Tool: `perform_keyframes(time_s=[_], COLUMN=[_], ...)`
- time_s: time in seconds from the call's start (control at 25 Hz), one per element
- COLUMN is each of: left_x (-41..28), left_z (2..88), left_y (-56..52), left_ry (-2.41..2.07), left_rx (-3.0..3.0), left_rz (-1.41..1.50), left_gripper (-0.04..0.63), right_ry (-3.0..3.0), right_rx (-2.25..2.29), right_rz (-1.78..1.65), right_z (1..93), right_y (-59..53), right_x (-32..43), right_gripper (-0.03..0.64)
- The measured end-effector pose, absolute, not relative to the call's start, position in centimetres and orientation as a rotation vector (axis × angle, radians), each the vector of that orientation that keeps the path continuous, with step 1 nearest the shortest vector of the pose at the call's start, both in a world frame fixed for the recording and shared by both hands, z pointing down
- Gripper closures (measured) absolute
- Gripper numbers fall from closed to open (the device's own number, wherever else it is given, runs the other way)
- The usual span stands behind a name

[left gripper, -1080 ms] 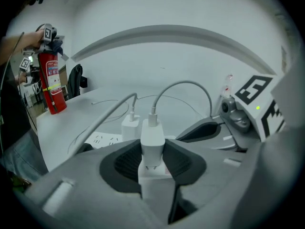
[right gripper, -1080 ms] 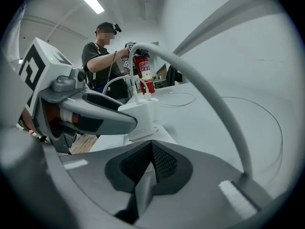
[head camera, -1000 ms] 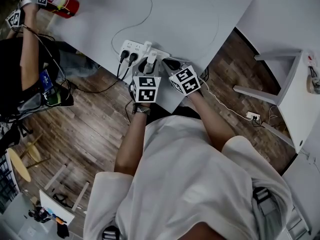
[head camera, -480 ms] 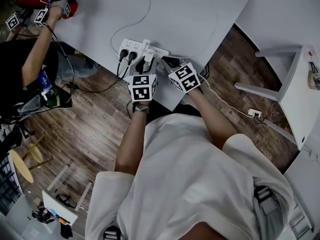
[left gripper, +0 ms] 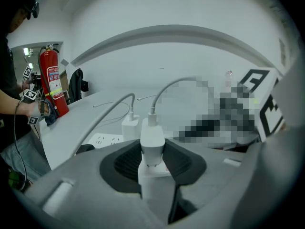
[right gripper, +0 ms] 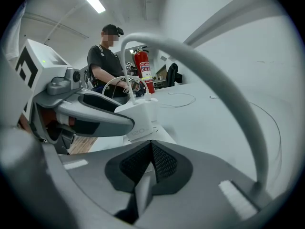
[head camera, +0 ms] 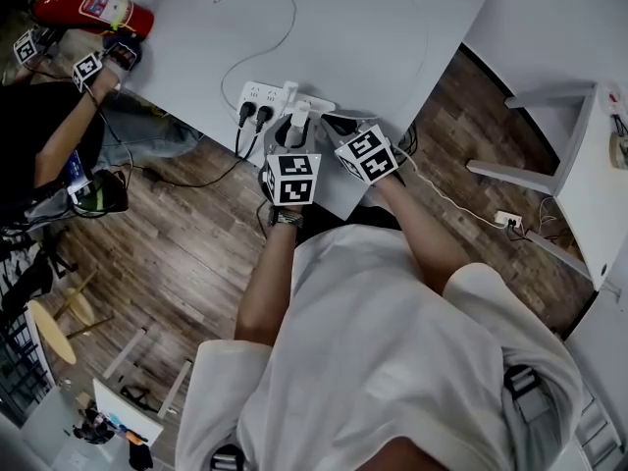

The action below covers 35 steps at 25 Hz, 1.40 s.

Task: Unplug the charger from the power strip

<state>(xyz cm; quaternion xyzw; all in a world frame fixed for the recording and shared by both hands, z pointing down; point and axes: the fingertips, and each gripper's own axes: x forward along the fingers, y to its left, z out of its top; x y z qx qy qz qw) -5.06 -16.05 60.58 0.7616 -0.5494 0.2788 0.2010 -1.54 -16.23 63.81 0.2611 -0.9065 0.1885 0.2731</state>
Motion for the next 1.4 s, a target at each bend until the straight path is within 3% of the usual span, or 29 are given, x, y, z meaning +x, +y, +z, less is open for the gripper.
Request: perform_keyframes(time_s=[0.32, 0.8, 1.12, 1.4], left_x=[-5.58, -5.10, -5.62, -5.14], left_z=[60.58, 60.58, 60.61, 60.50], left_y=[-16.16, -15.85, -16.01, -15.78], left_ry=[-1.497, -1.516, -1.489, -1.511], left_rx=[2.038, 2.130, 2.047, 2.114], left_rz=[0.590, 0.759, 0.587, 0.754], left_gripper=[0.454, 0.454, 0.454, 0.454], right_ry=[-2.438, -2.437, -2.438, -2.438], right_rx=[0.708, 0.709, 0.709, 0.711], right_rz=[0.500, 0.496, 0.495, 0.492], right_z=[63.87, 63.87, 63.87, 63.77], right_y=[-16.21, -16.29, -16.18, -16.24], right_x=[-1.40, -1.46, -1.41, -1.37], right_gripper=[0.618, 0.618, 0.618, 0.618])
